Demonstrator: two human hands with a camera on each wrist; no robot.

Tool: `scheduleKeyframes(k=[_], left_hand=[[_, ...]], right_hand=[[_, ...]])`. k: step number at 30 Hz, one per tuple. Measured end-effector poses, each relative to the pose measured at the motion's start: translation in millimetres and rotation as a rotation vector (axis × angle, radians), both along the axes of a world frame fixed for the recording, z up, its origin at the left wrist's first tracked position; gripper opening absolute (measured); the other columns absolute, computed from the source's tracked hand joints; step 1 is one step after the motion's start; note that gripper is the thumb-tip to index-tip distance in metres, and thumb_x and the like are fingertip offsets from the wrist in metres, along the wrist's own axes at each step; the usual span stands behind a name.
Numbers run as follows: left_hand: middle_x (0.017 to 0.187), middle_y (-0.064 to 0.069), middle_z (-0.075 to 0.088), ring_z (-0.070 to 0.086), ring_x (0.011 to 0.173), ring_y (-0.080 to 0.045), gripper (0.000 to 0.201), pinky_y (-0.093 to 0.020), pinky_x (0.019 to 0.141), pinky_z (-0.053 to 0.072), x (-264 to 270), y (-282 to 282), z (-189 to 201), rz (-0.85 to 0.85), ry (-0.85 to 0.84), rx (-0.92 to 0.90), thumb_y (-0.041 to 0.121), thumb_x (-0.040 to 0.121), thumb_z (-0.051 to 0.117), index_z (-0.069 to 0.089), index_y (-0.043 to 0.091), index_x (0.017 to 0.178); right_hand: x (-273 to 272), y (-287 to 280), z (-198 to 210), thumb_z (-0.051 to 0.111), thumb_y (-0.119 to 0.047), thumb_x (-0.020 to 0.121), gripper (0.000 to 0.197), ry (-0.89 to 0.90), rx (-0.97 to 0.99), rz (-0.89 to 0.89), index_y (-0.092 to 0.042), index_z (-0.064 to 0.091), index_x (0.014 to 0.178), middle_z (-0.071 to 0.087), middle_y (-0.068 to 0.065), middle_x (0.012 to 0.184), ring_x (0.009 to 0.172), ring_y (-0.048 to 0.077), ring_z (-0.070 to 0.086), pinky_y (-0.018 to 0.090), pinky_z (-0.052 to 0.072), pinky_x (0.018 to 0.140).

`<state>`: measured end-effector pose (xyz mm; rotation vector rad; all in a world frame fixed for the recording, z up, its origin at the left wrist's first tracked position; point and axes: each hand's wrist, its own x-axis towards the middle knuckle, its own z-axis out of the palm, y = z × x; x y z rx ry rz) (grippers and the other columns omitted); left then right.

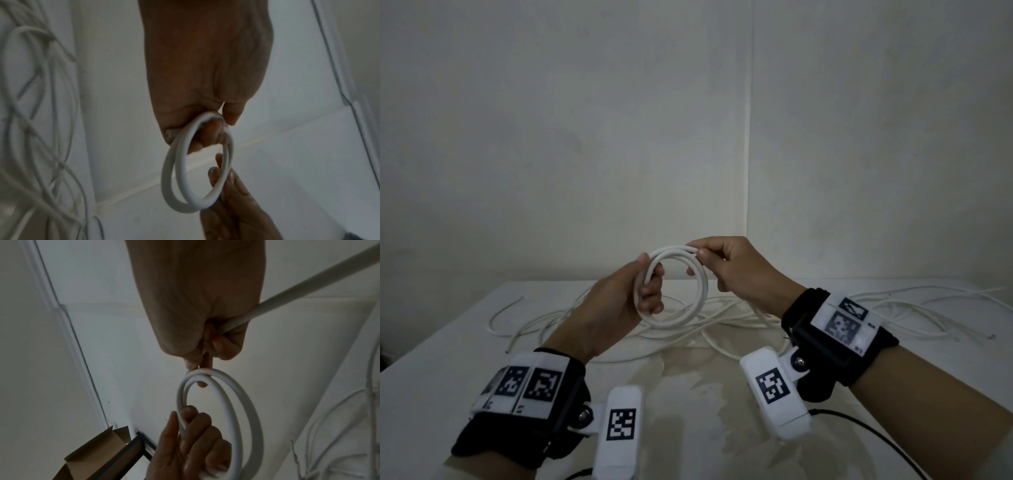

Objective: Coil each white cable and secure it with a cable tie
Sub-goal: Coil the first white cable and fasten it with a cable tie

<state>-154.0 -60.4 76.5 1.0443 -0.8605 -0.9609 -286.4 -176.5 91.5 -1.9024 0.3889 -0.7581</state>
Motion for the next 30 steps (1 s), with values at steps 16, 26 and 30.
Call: scheduleKeyframes(k=[16, 26, 30], left_hand=[[0.044, 0.011, 0.028, 0.024, 0.036, -0.003, 0.04, -0.016, 0.042, 0.029, -6, -5, -3, 0.221, -0.035, -0.037, 0.033, 0.1, 0.028, 0.046, 0.011, 0.072], [0.046, 0.01, 0.034, 0.029, 0.039, -0.003, 0.037, -0.019, 0.051, 0.031, -8, -4, 4, 0.201, -0.094, -0.042, 0.027, 0.101, 0.026, 0.048, 0.01, 0.077], [0.046, 0.011, 0.034, 0.029, 0.04, -0.003, 0.038, -0.02, 0.05, 0.033, -15, -7, 1, 0.232, -0.169, -0.043, 0.028, 0.101, 0.025, 0.047, 0.011, 0.075]], right_hand=[[-4, 6, 1, 0.044, 0.003, 0.089, 0.041, 0.146, -0.296, 0.088, -0.02, 0.056, 0.121, 0.065, -0.006, 0.077, 0.063, 0.011, 0.054, 0.023, 0.044, 0.06], [-4, 0, -2, 0.042, -0.011, 0.097, 0.031, -0.052, 0.107, 0.188, -0.013, 0.052, 0.127, 0.055, -0.001, 0.071, 0.045, 0.0, 0.037, 0.013, 0.031, 0.044], [1, 6, -4, 0.054, -0.011, 0.091, 0.033, -0.044, -0.1, 0.029, -0.011, 0.054, 0.124, 0.06, -0.004, 0.091, 0.072, -0.003, 0.055, 0.011, 0.041, 0.068]])
